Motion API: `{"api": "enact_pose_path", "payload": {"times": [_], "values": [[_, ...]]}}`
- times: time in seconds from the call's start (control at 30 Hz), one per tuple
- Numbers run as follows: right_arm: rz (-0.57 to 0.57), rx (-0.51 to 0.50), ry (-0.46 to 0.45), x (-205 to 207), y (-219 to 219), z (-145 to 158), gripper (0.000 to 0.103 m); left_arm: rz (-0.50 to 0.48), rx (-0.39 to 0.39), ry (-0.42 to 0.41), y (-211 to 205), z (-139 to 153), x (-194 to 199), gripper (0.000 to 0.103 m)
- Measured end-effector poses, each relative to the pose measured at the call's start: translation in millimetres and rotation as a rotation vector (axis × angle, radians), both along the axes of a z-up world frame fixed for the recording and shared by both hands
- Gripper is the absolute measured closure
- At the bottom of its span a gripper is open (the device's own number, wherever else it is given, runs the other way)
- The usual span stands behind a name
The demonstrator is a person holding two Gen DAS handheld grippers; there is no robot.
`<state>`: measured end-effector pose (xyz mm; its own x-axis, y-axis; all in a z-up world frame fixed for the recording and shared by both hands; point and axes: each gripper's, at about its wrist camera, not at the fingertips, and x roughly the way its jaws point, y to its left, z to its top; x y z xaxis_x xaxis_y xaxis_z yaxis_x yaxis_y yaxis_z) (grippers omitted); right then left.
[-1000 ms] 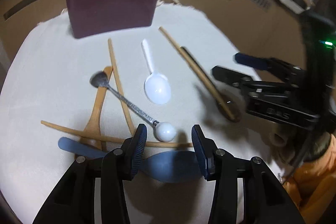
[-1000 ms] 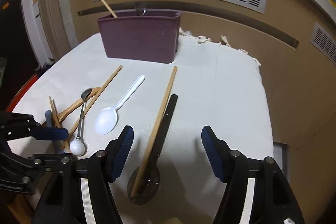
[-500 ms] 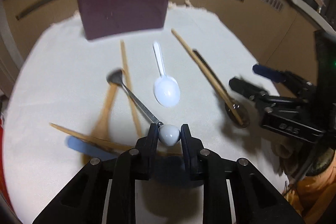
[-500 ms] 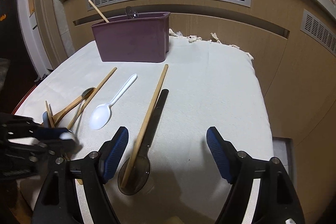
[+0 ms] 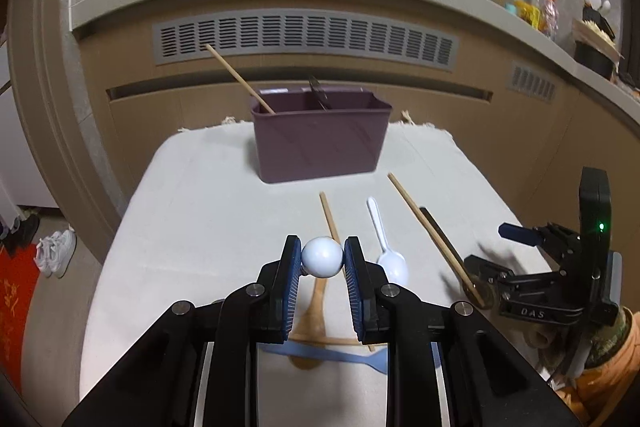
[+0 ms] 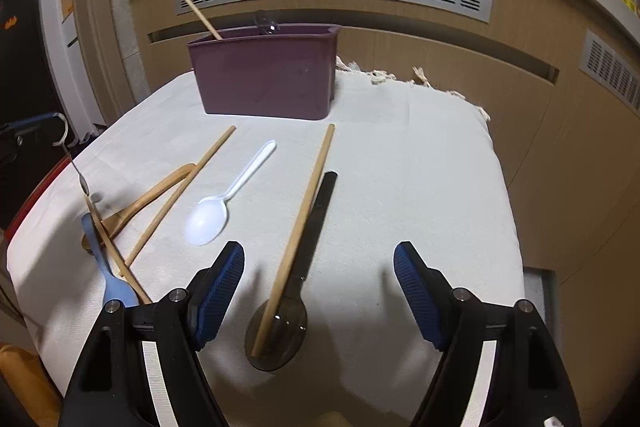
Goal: Organize utensils
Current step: 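Grasp the white-ball metal spoon with the left gripper while the right grasps a chopstick, then carry both held utensils over the purple caddy and drop them in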
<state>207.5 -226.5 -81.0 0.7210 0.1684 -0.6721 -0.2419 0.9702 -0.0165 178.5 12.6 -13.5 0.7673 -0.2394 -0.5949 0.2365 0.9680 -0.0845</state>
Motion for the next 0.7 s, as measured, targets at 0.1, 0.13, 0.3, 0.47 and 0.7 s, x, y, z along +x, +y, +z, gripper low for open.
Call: {"api": "enact_pose_path", "payload": {"times": [0.1, 0.13, 0.3, 0.47, 0.7], "values": [[0.013, 0.011, 0.019, 11, 1, 4, 0.028, 0.0, -0.014, -0.031, 6, 7, 0, 0.08], [0.012, 0.015, 0.03, 16, 1, 4, 0.028, 0.0, -0.024, -0.048, 8, 11, 1, 0.08], [0.007, -0.007, 0.119, 46, 9, -3, 0.078, 0.0, -0.063, -0.104, 18, 22, 2, 0.08], [0.001, 0.039, 0.154, 62, 12, -3, 0.084, 0.007, -0.083, -0.1, 30, 16, 8, 0.08], [0.006, -0.02, 0.179, 110, 27, -10, 0.093, 0.004, -0.116, -0.078, 35, 7, 14, 0.08]]}}
